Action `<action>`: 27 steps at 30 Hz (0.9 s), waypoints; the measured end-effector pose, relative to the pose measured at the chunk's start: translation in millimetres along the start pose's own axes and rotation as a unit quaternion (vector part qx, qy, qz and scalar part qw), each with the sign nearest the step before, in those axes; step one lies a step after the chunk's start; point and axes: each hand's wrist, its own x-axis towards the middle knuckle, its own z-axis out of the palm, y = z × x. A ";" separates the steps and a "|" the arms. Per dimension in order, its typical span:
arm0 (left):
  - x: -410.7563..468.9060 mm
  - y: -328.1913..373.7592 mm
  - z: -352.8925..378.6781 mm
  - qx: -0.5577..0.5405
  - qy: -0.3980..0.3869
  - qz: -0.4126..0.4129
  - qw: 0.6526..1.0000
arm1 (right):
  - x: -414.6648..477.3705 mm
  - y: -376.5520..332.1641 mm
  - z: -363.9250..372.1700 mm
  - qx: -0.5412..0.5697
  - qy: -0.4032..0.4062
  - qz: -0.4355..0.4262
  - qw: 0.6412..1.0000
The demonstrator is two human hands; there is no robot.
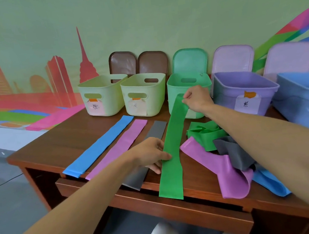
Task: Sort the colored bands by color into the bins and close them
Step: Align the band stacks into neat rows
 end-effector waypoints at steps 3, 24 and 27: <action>-2.6 -5.3 -2.0 -0.059 -0.028 -0.020 0.998 | 2.1 3.7 14.9 -0.030 -0.039 -0.001 0.999; 17.5 5.5 -1.6 0.187 0.017 -0.056 0.981 | 14.1 27.2 60.3 -0.238 -0.169 -0.058 0.954; 18.3 6.7 -3.2 0.257 0.022 -0.028 0.966 | 5.9 15.1 39.3 -0.213 -0.204 -0.130 0.947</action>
